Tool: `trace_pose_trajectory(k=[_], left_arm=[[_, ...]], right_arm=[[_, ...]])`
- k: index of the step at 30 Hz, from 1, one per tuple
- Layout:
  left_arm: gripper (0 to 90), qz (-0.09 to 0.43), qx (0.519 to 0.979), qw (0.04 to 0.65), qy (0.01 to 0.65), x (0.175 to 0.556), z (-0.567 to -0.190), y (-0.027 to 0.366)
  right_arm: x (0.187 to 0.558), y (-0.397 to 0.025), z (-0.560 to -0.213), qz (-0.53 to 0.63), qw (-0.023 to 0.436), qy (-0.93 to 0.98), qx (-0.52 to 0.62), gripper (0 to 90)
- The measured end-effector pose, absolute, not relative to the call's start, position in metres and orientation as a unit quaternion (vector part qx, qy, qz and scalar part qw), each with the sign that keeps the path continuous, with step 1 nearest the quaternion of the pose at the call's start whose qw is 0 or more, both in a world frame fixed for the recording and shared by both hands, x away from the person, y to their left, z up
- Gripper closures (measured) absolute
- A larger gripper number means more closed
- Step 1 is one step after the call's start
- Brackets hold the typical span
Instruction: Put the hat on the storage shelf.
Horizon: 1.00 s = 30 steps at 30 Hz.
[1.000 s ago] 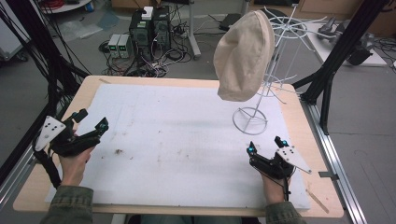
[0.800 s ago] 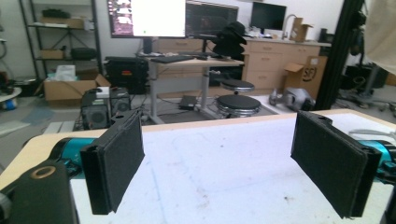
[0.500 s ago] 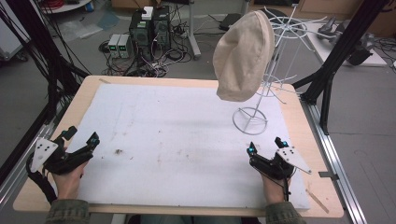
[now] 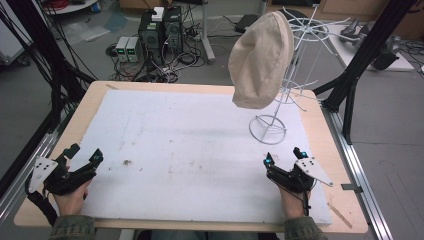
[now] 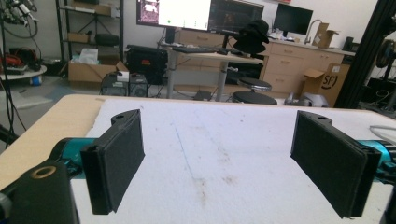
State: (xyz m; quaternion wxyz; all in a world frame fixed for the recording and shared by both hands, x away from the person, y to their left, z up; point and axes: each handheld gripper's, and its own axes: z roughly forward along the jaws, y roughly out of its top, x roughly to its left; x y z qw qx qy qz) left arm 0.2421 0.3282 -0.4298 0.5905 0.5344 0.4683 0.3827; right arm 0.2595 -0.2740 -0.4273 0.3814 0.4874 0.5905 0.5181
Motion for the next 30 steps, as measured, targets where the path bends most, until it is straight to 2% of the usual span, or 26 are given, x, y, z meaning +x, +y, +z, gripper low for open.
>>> trace_pose_trajectory(k=[30], left_arm=[[17.3,0.368,0.531,0.596,0.477,0.2407,-0.4350,0.3290]], right_arm=[[0.2610,-0.2740,-0.4286,0.515,0.374,0.594,0.491,4.9]])
